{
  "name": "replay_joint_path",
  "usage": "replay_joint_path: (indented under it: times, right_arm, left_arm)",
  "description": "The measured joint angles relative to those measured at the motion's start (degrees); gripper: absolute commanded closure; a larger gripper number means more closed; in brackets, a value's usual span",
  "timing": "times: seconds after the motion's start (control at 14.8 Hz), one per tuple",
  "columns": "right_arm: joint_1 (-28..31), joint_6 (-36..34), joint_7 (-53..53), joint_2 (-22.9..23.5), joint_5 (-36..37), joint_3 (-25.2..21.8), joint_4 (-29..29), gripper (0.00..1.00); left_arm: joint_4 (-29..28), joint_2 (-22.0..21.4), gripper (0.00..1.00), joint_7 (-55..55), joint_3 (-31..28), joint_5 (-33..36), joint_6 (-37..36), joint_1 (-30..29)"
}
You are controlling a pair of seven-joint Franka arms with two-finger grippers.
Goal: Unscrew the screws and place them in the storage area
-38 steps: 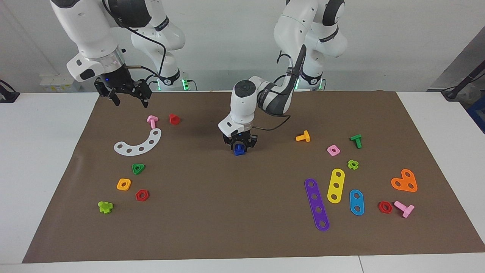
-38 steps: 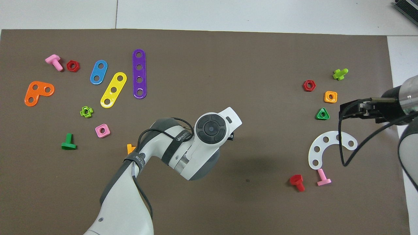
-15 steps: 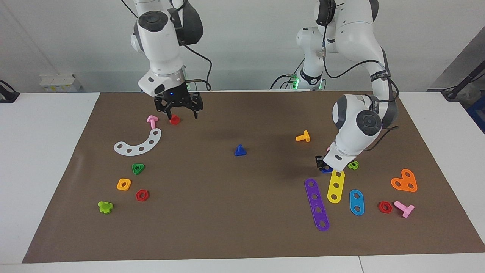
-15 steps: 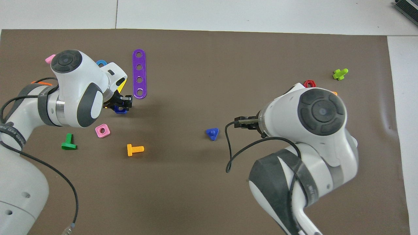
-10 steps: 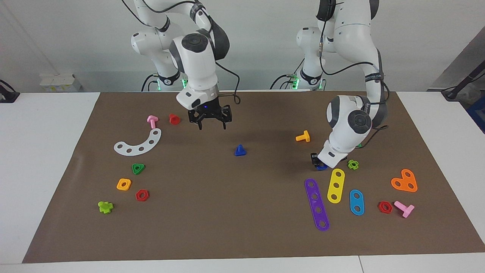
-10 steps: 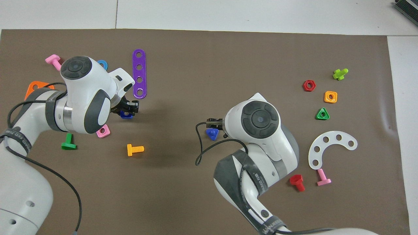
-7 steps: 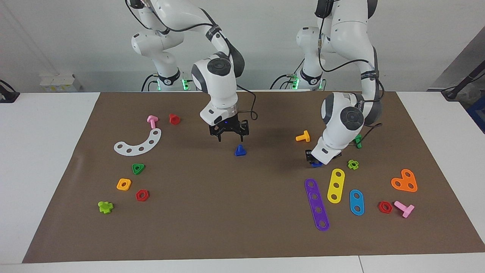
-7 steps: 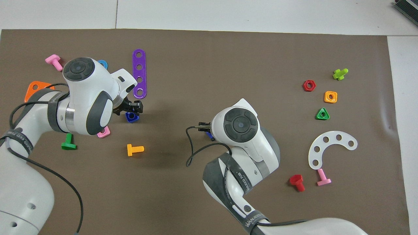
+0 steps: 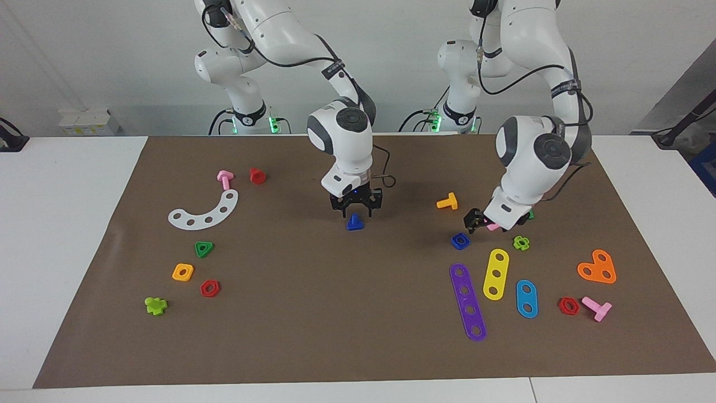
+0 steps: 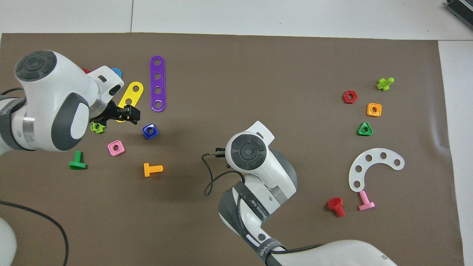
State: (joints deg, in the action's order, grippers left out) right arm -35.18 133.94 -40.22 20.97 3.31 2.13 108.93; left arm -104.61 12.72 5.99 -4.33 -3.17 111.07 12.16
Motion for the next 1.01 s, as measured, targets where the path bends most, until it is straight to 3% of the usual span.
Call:
replay_joint_path:
  times: [0.13,0.34,0.47,0.54,0.61,1.01]
  right_arm:
    - [-0.01,0.0,-0.06,0.14,0.59,-0.1,0.0,0.38]
    - [0.0,0.0,-0.06,0.14,2.78,-0.37,0.0,0.47]
    - [0.0,0.0,-0.06,0.14,3.08,-0.4,0.0,0.65]
    - [0.01,0.0,-0.06,0.14,3.15,-0.4,-0.01,0.79]
    - [0.03,0.0,-0.06,0.14,3.18,-0.42,-0.04,1.0]
    - [2.58,-1.52,-0.06,-1.95,3.36,-0.87,-0.14,1.0]
  left_arm:
    - [-0.47,-2.58,0.0,-3.96,-0.17,0.0,-4.64,-3.86]
    - [-3.67,-6.31,0.0,-8.76,-0.31,0.0,-6.33,-10.32]
    - [-4.94,-8.35,0.0,-9.6,-0.37,0.0,-6.36,-12.22]
    - [-4.95,-9.45,0.0,-9.6,-0.34,0.0,-6.25,-12.47]
    - [-4.75,-10.78,0.0,-9.6,-0.32,0.0,-6.13,-12.51]
    - [-2.11,-18.97,0.0,-9.6,0.44,1.21,-6.42,-12.49]
